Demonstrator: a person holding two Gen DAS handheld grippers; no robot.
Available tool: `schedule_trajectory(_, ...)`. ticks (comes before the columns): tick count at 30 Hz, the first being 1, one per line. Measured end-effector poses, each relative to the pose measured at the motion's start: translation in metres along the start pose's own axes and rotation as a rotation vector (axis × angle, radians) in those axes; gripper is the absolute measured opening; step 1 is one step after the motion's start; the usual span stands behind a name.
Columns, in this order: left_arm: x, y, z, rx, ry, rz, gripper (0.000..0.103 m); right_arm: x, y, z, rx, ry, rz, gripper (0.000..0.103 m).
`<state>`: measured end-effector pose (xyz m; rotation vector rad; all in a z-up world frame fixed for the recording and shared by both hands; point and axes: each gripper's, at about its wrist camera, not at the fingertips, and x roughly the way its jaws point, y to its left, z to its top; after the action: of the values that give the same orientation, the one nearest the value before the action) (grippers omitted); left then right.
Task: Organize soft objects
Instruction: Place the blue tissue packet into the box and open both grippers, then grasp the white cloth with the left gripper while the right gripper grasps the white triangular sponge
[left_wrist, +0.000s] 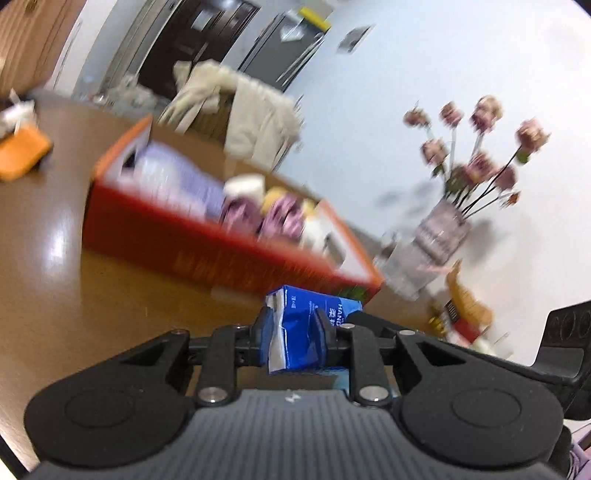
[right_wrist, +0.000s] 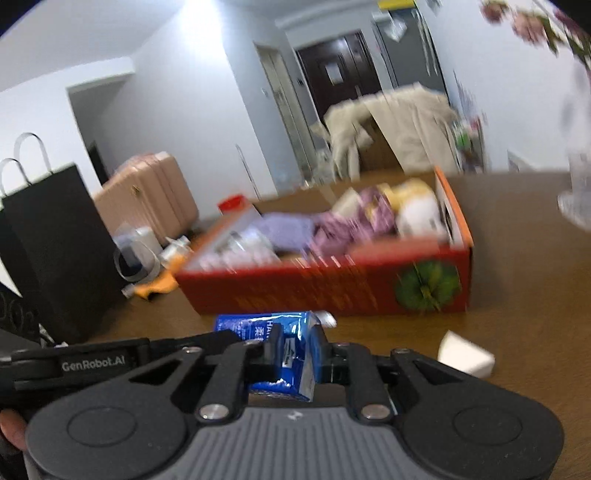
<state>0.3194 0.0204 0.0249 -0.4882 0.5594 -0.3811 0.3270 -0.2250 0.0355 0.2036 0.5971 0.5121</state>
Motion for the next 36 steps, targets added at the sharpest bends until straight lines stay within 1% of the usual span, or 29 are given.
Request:
schedule_trajectory(2,-0.005,-0.007,0.023,0.035,-0.027,0.0,0.023,0.0,0.01,0.021,-0.03,-0.028,-0.003,0.015)
schedule_trajectory(4,0.003,-0.014,0.052,0.099,-0.026,0.041,0.024,0.009,0.015,0.048,-0.042,-0.043,0.002,0.015)
schedule_trajectory(5,0.009,-0.015,0.063,0.112,-0.032,0.057,0.024,0.017,0.015,0.06,-0.039,-0.039,0.0,0.015)
schedule_trajectory(7,0.032,-0.01,0.086,0.106,-0.003,0.085,0.023,0.042,0.008,0.084,-0.017,-0.015,-0.014,0.015)
schedule_trajectory(9,0.06,0.0,0.102,0.071,0.057,0.12,0.024,0.073,-0.005,0.1,0.029,0.049,-0.026,0.015)
schedule_trajectory(10,0.074,0.007,0.106,0.049,0.084,0.135,0.024,0.088,-0.011,0.104,0.05,0.082,-0.033,0.015)
schedule_trajectory(12,0.101,0.017,0.105,0.045,0.156,0.184,0.024,0.119,-0.022,0.106,0.06,0.178,-0.053,0.015)
schedule_trajectory(13,0.109,0.022,0.101,0.059,0.199,0.197,0.024,0.131,-0.025,0.103,0.057,0.224,-0.08,0.015)
schedule_trajectory(14,0.118,0.023,0.097,0.082,0.248,0.205,0.026,0.141,-0.025,0.099,0.037,0.267,-0.109,0.016)
schedule_trajectory(15,0.126,0.021,0.091,0.117,0.285,0.223,0.026,0.148,-0.023,0.095,0.017,0.299,-0.126,0.016)
schedule_trajectory(17,0.126,0.021,0.084,0.175,0.264,0.25,0.027,0.152,-0.023,0.088,0.009,0.31,-0.145,0.016)
schedule_trajectory(19,0.125,0.024,0.086,0.155,0.266,0.238,0.03,0.152,-0.025,0.086,0.017,0.322,-0.142,0.016)
schedule_trajectory(21,0.115,0.023,0.089,0.145,0.255,0.22,0.038,0.143,-0.023,0.087,0.008,0.305,-0.149,0.018)
schedule_trajectory(24,0.09,0.012,0.097,0.199,0.201,0.221,0.039,0.114,-0.016,0.1,-0.028,0.233,-0.141,0.023)
schedule_trajectory(25,0.08,0.007,0.1,0.214,0.182,0.217,0.039,0.101,-0.012,0.106,-0.049,0.204,-0.133,0.024)
schedule_trajectory(26,0.068,0.0,0.103,0.232,0.159,0.207,0.04,0.083,-0.009,0.11,-0.068,0.17,-0.126,0.027)
schedule_trajectory(27,0.053,-0.006,0.106,0.256,0.133,0.196,0.042,0.064,-0.006,0.114,-0.081,0.137,-0.125,0.031)
schedule_trajectory(28,0.036,-0.013,0.108,0.279,0.098,0.193,0.044,0.048,-0.004,0.117,-0.096,0.108,-0.122,0.033)
schedule_trajectory(29,0.019,-0.02,0.107,0.304,0.063,0.195,0.049,0.029,-0.003,0.119,-0.109,0.077,-0.116,0.037)
schedule_trajectory(30,0.002,-0.026,0.104,0.332,0.029,0.195,0.057,0.008,-0.002,0.118,-0.113,0.043,-0.112,0.041)
schedule_trajectory(31,-0.015,-0.033,0.098,0.357,-0.006,0.197,0.063,-0.008,-0.001,0.116,-0.122,0.018,-0.107,0.043)
schedule_trajectory(32,-0.03,-0.037,0.09,0.373,-0.032,0.208,0.076,-0.022,0.0,0.113,-0.131,-0.005,-0.098,0.047)
schedule_trajectory(33,-0.043,-0.041,0.08,0.385,-0.054,0.22,0.082,-0.038,0.001,0.104,-0.14,-0.03,-0.092,0.05)
schedule_trajectory(34,-0.055,-0.045,0.067,0.391,-0.07,0.226,0.083,-0.049,0.003,0.097,-0.153,-0.042,-0.09,0.051)
schedule_trajectory(36,-0.073,-0.052,0.041,0.39,-0.074,0.229,0.083,-0.068,0.007,0.073,-0.184,-0.065,-0.09,0.055)
